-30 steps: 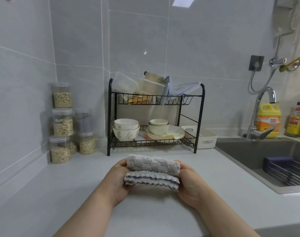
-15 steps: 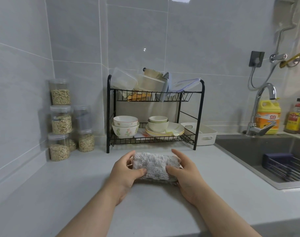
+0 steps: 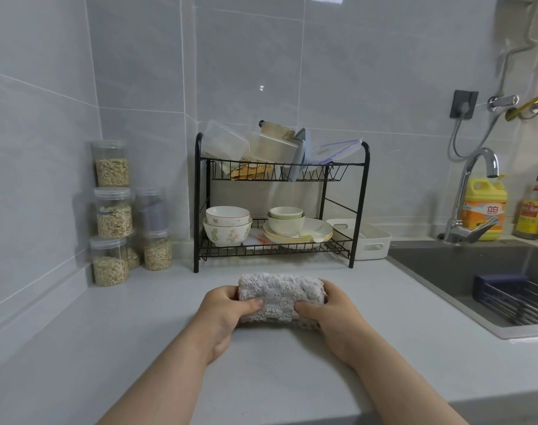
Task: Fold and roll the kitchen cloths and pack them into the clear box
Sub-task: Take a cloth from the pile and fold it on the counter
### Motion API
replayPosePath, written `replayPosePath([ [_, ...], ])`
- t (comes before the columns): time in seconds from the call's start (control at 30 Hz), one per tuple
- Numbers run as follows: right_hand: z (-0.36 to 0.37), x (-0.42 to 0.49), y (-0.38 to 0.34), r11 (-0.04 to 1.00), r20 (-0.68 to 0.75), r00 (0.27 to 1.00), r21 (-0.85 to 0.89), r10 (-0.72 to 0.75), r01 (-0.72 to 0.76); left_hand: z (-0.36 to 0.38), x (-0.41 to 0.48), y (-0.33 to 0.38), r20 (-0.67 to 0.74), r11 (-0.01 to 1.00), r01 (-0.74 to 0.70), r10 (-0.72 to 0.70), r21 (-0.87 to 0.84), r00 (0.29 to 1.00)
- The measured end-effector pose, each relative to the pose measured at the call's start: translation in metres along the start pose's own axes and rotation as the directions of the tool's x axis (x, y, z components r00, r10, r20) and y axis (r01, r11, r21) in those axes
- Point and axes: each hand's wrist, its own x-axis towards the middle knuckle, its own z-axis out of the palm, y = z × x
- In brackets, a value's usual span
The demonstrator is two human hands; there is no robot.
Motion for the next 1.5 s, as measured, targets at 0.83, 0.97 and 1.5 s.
replayPosePath([
  [0.83, 0.0, 0.009, 0.0, 0.976, -0.028, 0.999, 0.217, 0.035, -0.028, 0.002, 0.003, 0.005, -0.012, 0.983, -0.001, -0.001, -0.181, 1.0],
  [0.97, -0.001, 0.01, 0.0, 0.974, 0.002, 0.999, 0.222, 0.05, -0.049, 0.002, 0.004, 0.004, -0.017, 0.985, 0.002, -0.005, -0.172, 1.0],
  [1.5, -0.01, 0.019, 0.026, 0.999, 0.057, 0.998, -0.034, 0.006, -0.004, 0.003, -0.002, -0.004, -0.055, 0.999, -0.028, 0.029, 0.027, 0.998],
])
